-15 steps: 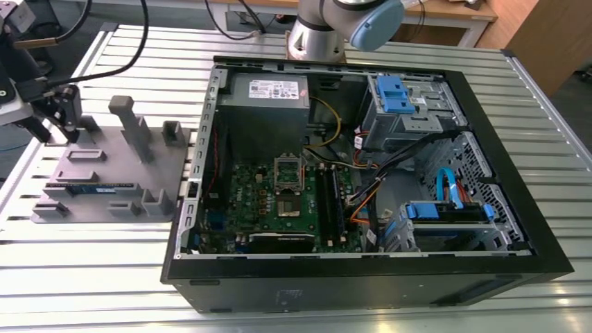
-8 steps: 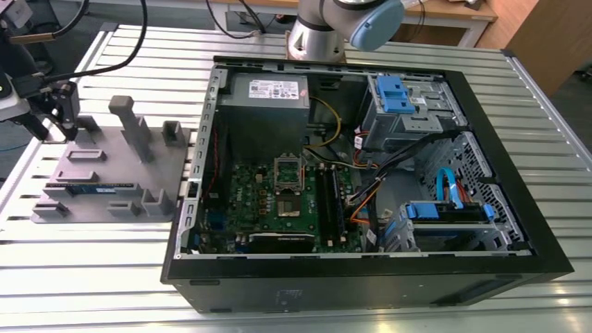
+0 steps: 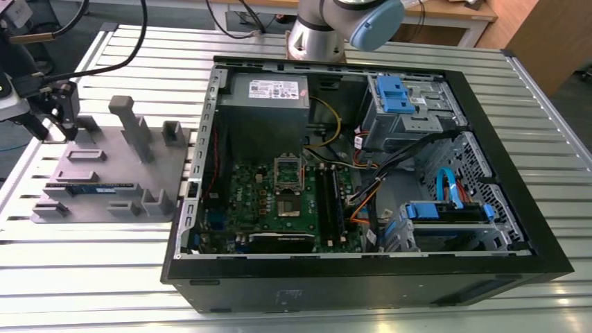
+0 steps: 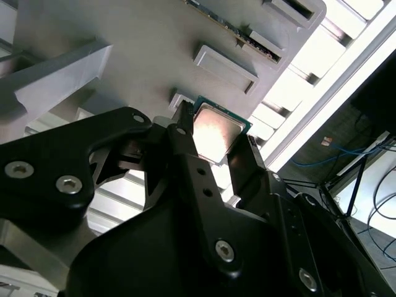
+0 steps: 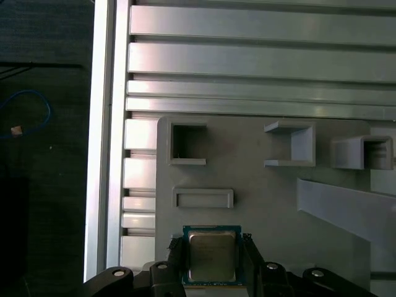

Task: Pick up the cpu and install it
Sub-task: 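Pick up the cpu and move it towards the insertion slot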

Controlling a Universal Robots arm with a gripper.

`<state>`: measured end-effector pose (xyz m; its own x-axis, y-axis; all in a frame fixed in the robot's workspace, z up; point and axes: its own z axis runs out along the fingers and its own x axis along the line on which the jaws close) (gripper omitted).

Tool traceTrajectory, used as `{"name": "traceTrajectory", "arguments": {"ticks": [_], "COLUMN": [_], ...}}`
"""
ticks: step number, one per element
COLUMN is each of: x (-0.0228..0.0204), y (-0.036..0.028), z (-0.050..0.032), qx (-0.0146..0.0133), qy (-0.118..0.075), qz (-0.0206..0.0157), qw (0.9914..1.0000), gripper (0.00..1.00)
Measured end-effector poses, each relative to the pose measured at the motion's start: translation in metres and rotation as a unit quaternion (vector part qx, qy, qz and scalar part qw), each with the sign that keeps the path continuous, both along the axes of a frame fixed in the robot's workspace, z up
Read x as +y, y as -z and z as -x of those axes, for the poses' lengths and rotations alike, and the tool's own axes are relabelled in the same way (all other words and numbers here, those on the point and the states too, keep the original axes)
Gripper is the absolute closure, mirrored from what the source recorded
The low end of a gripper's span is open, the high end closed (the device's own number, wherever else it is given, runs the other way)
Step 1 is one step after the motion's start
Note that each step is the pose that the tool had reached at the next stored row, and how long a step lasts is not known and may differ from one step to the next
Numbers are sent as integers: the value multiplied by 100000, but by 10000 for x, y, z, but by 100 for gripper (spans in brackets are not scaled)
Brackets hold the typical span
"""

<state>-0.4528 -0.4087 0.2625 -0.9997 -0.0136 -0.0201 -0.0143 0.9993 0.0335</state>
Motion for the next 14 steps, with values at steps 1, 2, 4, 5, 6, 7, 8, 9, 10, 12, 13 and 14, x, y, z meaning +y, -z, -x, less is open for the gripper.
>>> {"name": "traceTrajectory", "arguments": {"ticks": [1,2,4,5,6,7,8,9,10,12,13,14], "x": [0,0,0,0,0,0,0,0,0,0,0,0], "y": [-13,-28,-74,-102,-127,-151,-175,-205,-234,-292,-323,-354], "z": [0,0,0,0,0,0,0,0,0,0,0,0], "qx": [29,9,-1,-1,2,1,-2,-8,-4,-3,-5,-3], "qy": [0,2,1,2,0,0,0,-1,2,1,-1,1], "qz": [8,-16,-53,-71,-106,-170,-240,-304,-339,-407,-425,-439], "qw": [100000,100000,100000,100000,100000,100000,100000,100000,99999,99999,99999,99999], "gripper": [53,53,53,53,53,53,53,53,53,53,53,53]}}
